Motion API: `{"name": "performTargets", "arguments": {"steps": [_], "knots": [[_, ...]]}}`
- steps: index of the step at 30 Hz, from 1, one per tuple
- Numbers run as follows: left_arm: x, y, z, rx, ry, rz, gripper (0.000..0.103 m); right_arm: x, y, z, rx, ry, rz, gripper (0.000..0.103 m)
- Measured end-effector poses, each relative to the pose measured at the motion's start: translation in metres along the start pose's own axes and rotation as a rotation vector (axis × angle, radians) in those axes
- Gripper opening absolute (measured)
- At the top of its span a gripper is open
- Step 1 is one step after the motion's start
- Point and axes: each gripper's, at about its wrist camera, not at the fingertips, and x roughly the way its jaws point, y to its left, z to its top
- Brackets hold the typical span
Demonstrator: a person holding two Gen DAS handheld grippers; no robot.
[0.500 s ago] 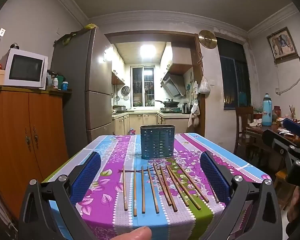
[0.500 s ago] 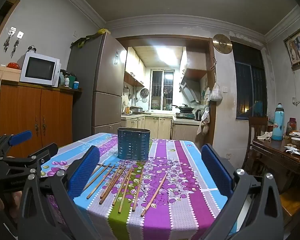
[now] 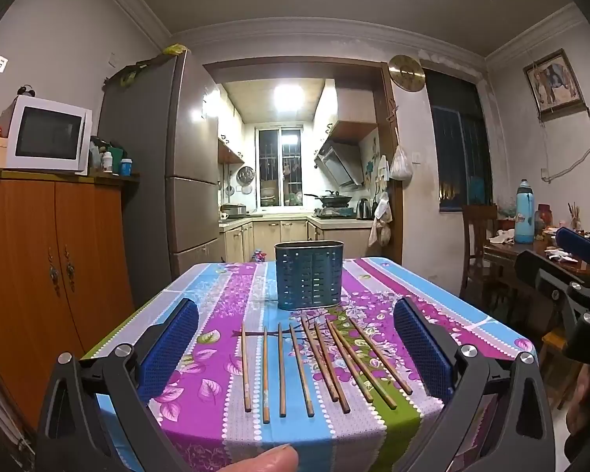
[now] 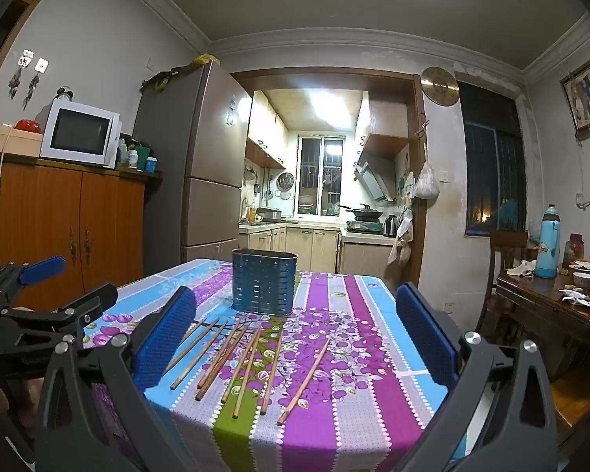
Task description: Organize utensils
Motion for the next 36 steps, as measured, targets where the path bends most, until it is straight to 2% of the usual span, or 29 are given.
{"name": "performTargets", "arguments": {"steps": [26,36], "knots": [[0.001,0.004,0.0,-0.001,0.01,-0.001,0.1,0.003,0.005,0.004,-0.011,0.003,0.001,0.098],[0.0,0.009,0.002,0.007,-0.014,-0.012,0.1,0.005,0.017,0.004,-0.019,0.005,0.008,0.098]]}}
